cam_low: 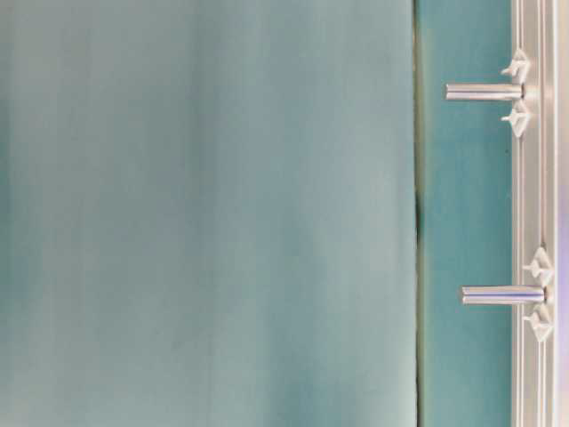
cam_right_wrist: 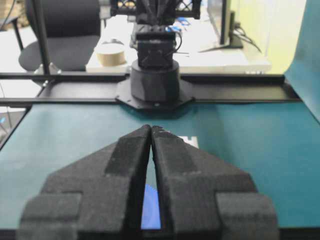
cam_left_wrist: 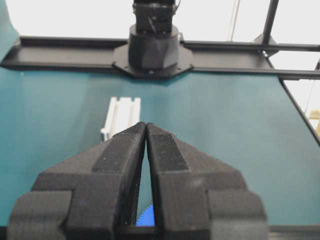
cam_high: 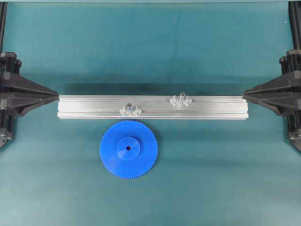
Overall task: Insert the large gear onto the shaft.
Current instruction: 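Move the left gripper from rest toward the blue gear, then lower the open left gripper over the blue gear's hub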
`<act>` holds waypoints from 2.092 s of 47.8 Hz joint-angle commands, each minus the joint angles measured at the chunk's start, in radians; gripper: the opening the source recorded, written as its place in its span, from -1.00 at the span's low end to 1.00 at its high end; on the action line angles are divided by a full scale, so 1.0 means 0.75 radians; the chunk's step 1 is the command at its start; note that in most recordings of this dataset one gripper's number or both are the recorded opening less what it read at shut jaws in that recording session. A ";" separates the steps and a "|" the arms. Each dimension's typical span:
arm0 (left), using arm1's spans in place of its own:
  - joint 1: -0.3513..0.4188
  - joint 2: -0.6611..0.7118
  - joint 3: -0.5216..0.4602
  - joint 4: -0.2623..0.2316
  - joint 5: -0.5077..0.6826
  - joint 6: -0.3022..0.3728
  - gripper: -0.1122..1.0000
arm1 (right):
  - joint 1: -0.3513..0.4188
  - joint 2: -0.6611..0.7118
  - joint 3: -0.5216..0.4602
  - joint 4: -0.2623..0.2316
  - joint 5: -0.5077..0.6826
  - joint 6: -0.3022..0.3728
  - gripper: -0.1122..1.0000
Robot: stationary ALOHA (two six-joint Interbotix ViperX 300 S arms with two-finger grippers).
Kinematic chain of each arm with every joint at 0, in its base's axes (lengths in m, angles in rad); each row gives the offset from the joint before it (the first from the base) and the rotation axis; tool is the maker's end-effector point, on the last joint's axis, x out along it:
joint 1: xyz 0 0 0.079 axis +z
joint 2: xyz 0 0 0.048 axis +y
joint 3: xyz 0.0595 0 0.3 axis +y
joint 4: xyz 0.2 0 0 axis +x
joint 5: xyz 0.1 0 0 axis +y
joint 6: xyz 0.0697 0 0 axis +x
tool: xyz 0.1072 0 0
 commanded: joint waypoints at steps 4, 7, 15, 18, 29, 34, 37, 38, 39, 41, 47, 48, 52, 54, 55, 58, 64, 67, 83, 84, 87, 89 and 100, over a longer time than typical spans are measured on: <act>-0.045 0.031 -0.112 0.014 0.133 -0.039 -0.71 | 0.010 0.014 -0.010 0.020 0.037 0.004 -0.42; -0.051 0.043 -0.151 0.022 0.219 -0.037 -0.81 | 0.012 0.008 -0.016 0.027 0.104 0.020 -0.49; -0.055 0.106 -0.233 0.020 0.333 -0.035 -0.81 | 0.014 -0.041 -0.033 0.027 0.235 0.035 -0.66; -0.072 0.155 -0.260 0.022 0.354 -0.037 -0.81 | 0.012 -0.072 -0.029 0.027 0.278 0.039 -0.66; -0.129 0.434 -0.352 0.022 0.372 -0.037 -0.81 | -0.002 -0.176 0.053 0.031 0.454 0.057 -0.66; -0.129 0.532 -0.395 0.022 0.362 -0.041 -0.81 | -0.018 -0.229 0.117 0.031 0.464 0.100 -0.66; -0.129 0.573 -0.415 0.022 0.368 -0.041 -0.81 | -0.027 -0.260 0.153 0.031 0.475 0.139 -0.66; -0.129 0.585 -0.419 0.022 0.368 -0.041 -0.81 | -0.027 -0.268 0.162 0.031 0.477 0.149 -0.66; -0.129 0.595 -0.421 0.020 0.368 -0.045 -0.81 | -0.029 -0.276 0.170 0.031 0.481 0.157 -0.66; -0.129 0.620 -0.425 0.022 0.370 -0.045 -0.81 | -0.029 -0.286 0.184 0.027 0.493 0.170 -0.65; -0.131 0.689 -0.454 0.020 0.378 -0.055 -0.81 | -0.029 -0.301 0.202 0.027 0.542 0.192 -0.63; -0.129 0.702 -0.462 0.020 0.380 -0.055 -0.81 | -0.029 -0.301 0.202 0.025 0.556 0.194 -0.62; -0.133 0.751 -0.505 0.022 0.411 -0.057 -0.81 | -0.033 -0.301 0.202 0.022 0.607 0.194 -0.62; -0.137 0.781 -0.534 0.022 0.446 -0.059 -0.81 | -0.035 -0.301 0.202 0.020 0.628 0.194 -0.62; -0.137 0.794 -0.544 0.022 0.460 -0.059 -0.81 | -0.037 -0.301 0.202 0.018 0.634 0.194 -0.62; -0.139 0.834 -0.573 0.020 0.509 -0.059 -0.81 | -0.043 -0.303 0.209 0.014 0.642 0.194 -0.62; -0.147 0.910 -0.624 0.022 0.603 -0.059 -0.81 | -0.063 -0.313 0.227 0.012 0.640 0.194 -0.62; -0.153 0.945 -0.644 0.020 0.624 -0.061 -0.81 | -0.074 -0.321 0.239 0.012 0.634 0.194 -0.61; -0.178 1.064 -0.689 0.020 0.624 -0.112 -0.04 | -0.121 -0.389 0.292 0.010 0.581 0.194 -0.62; -0.180 1.070 -0.687 0.022 0.626 -0.112 0.07 | -0.119 -0.389 0.295 0.010 0.581 0.194 -0.62; -0.192 1.090 -0.675 0.022 0.626 -0.104 0.41 | -0.121 -0.393 0.295 0.010 0.581 0.196 -0.62; -0.198 1.107 -0.667 0.020 0.626 -0.096 0.60 | -0.121 -0.393 0.295 0.010 0.581 0.194 -0.62; -0.205 1.233 -0.699 0.022 0.636 -0.082 0.78 | -0.121 -0.393 0.295 0.010 0.581 0.196 -0.62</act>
